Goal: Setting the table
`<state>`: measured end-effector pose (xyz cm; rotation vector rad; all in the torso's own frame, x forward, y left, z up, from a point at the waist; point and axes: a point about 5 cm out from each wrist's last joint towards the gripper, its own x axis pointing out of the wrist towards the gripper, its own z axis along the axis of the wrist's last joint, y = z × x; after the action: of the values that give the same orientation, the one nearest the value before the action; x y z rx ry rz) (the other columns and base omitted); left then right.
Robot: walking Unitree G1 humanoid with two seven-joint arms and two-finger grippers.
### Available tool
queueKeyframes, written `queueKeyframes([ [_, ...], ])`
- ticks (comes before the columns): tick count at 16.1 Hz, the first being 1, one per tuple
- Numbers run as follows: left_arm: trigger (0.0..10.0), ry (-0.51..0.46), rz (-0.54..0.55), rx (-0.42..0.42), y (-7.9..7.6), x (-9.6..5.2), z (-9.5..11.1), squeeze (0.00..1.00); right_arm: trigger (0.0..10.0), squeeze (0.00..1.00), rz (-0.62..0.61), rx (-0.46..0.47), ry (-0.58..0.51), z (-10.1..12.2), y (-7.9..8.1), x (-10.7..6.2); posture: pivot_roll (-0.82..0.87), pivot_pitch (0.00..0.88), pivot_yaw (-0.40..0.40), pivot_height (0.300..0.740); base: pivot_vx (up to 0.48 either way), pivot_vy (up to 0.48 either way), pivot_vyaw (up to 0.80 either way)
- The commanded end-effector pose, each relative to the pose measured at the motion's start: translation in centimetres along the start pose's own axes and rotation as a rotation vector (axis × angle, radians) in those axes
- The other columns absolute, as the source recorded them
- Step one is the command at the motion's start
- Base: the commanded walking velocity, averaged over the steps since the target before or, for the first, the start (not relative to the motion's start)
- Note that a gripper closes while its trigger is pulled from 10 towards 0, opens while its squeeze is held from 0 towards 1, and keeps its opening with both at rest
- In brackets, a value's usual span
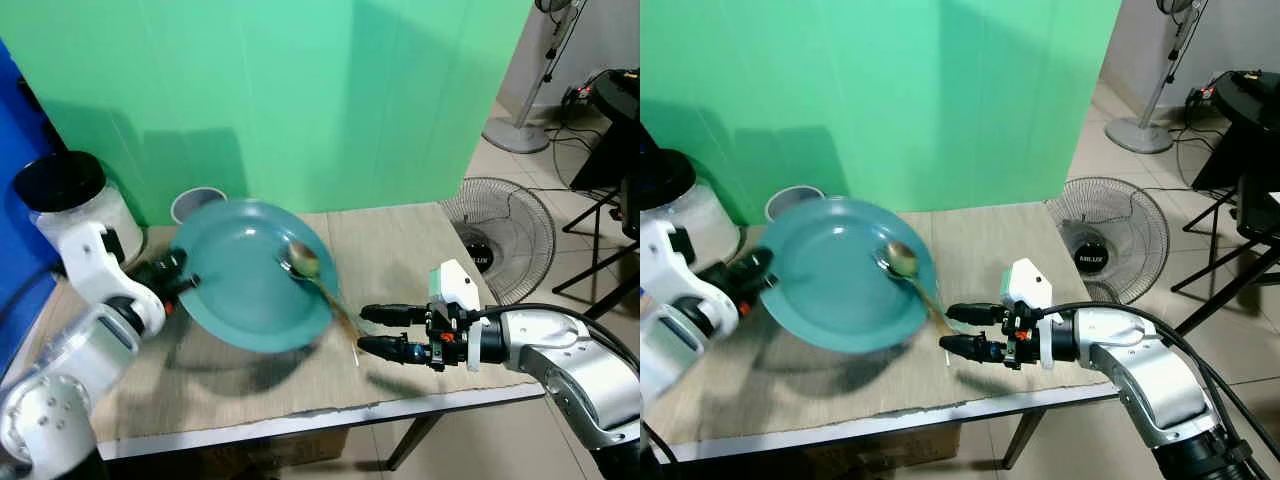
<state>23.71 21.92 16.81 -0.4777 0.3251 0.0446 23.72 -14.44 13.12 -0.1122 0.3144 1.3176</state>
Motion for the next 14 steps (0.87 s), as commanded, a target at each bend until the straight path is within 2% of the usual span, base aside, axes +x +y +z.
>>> queueKeyframes([
  [1,0.0,-0.033,0.035,0.026,0.2,-0.3,0.9,0.00,10.0,0.00,-0.030,-0.027,-0.003,0.4,-0.5,-0.5,-0.01,0.000,0.051,0.740,0.000,0.000,0.00],
  [2,0.0,-0.056,0.011,0.050,-0.4,-0.4,1.7,0.00,10.0,0.00,-0.035,-0.025,-0.003,0.3,-0.6,-0.6,0.00,0.000,0.051,0.740,0.000,0.000,0.00],
  [8,0.0,-0.108,-0.064,0.091,-2.1,-0.6,3.6,0.00,10.0,0.00,-0.064,-0.023,-0.013,0.5,-0.9,-1.0,0.00,0.000,0.053,0.740,0.000,0.000,0.00],
  [11,0.0,-0.174,-0.089,0.179,-2.9,-0.8,6.0,0.00,10.0,0.00,-0.087,-0.028,-0.013,0.6,-1.2,-1.5,0.01,0.000,0.057,0.740,0.000,0.000,0.00],
  [14,0.0,-0.205,-0.114,0.275,-3.9,-0.8,7.5,0.00,10.0,0.00,-0.094,-0.033,-0.007,0.4,-1.2,-1.5,0.01,0.000,0.061,0.740,0.000,0.000,0.00],
])
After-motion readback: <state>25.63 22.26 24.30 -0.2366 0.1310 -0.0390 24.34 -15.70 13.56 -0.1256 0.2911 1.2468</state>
